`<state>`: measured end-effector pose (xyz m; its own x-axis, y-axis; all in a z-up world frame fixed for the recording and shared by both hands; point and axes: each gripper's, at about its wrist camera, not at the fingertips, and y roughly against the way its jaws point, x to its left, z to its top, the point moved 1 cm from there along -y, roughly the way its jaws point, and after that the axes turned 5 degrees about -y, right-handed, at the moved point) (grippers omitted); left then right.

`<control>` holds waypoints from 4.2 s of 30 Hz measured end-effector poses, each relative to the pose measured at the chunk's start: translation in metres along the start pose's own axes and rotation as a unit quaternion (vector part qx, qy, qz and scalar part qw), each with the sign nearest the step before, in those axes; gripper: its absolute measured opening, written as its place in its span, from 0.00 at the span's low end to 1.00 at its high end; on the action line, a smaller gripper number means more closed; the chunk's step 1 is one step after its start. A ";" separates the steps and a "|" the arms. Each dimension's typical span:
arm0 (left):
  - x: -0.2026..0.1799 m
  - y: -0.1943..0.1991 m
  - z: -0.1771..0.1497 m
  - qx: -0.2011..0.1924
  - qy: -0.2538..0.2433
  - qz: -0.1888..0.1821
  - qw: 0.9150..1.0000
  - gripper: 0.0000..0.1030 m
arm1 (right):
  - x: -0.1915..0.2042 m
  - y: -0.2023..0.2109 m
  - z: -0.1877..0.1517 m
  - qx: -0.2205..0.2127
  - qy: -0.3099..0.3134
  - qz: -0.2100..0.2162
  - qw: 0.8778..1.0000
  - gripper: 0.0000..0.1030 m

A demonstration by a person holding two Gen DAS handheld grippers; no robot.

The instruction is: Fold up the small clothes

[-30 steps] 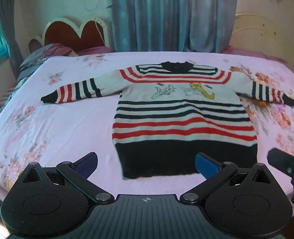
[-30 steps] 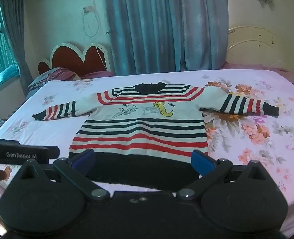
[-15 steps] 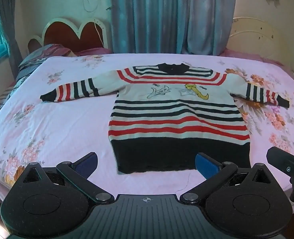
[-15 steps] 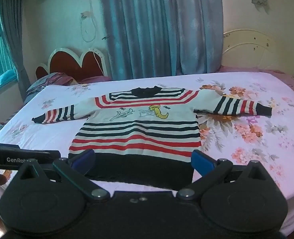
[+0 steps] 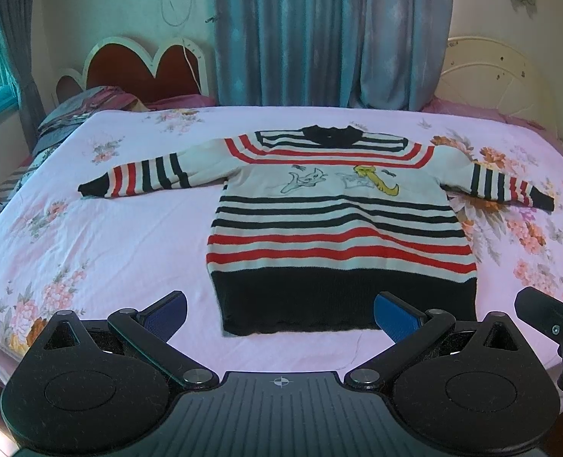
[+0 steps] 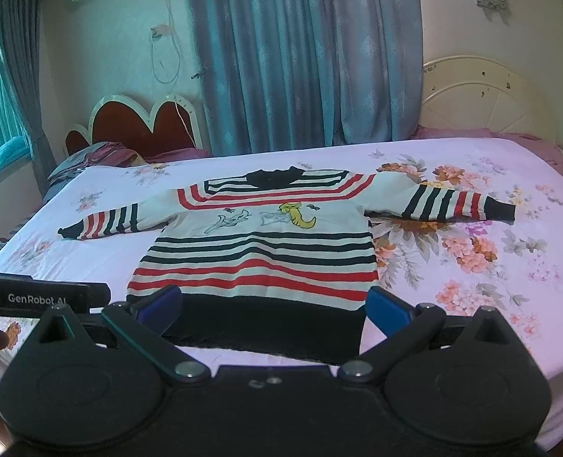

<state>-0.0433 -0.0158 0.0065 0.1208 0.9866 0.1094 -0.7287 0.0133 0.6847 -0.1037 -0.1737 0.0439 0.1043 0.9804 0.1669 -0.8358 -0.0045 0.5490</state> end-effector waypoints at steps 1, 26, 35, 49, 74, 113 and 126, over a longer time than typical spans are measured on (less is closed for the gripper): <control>0.000 0.000 0.000 0.001 0.000 0.000 1.000 1.00 | 0.000 0.000 0.000 0.000 0.000 0.000 1.000 0.99; -0.006 -0.003 0.002 0.002 0.000 -0.001 1.000 1.00 | -0.005 -0.003 0.000 0.000 0.001 0.002 1.000 0.99; -0.004 -0.003 0.003 0.001 0.004 0.001 1.000 1.00 | -0.005 -0.004 0.000 0.000 0.001 0.002 1.000 0.99; -0.002 -0.005 0.004 0.001 0.004 0.003 1.000 1.00 | -0.004 -0.006 0.000 0.001 0.000 0.002 1.000 0.99; 0.005 -0.048 0.031 0.011 0.000 -0.003 1.000 1.00 | -0.009 -0.043 0.014 0.009 -0.008 -0.019 1.000 0.99; -0.005 -0.277 0.170 0.030 0.013 -0.016 0.999 1.00 | -0.111 -0.233 0.103 0.032 -0.097 -0.169 0.980 0.99; -0.064 -0.335 0.185 0.051 0.026 -0.013 0.998 1.00 | -0.263 -0.280 0.119 0.051 -0.193 -0.217 0.955 0.88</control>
<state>0.3184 -0.1136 -0.0965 0.1014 0.9934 0.0544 -0.6532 0.0253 0.7568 0.1665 -0.4538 -0.0565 0.6369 0.7485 0.1847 -0.6137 0.3472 0.7091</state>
